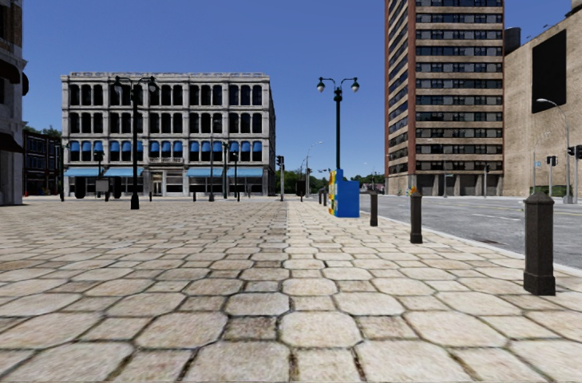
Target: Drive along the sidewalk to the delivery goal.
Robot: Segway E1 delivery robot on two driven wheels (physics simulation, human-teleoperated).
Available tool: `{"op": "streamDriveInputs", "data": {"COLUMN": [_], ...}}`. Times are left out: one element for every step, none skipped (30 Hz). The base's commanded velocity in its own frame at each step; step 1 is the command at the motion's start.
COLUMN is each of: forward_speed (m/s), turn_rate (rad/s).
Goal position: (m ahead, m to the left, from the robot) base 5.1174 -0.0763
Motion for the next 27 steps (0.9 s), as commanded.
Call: {"op": "streamDriveInputs", "data": {"forward_speed": [2.0,2.0,2.0,2.0,2.0,2.0,2.0,2.0,2.0,2.0,2.0,2.0,2.0,2.0,2.0,2.0,2.0,2.0,2.0,2.0,2.0,2.0,2.0,2.0,2.0,2.0,2.0], "turn_rate": [0.0,0.0,0.0,0.0,0.0,0.0,0.0,0.0,0.0,0.0,0.0,0.0,0.0,0.0,0.0,0.0,0.0,0.0,0.0,0.0,0.0,0.0,0.0,0.04,0.08,0.09,0.11]}}
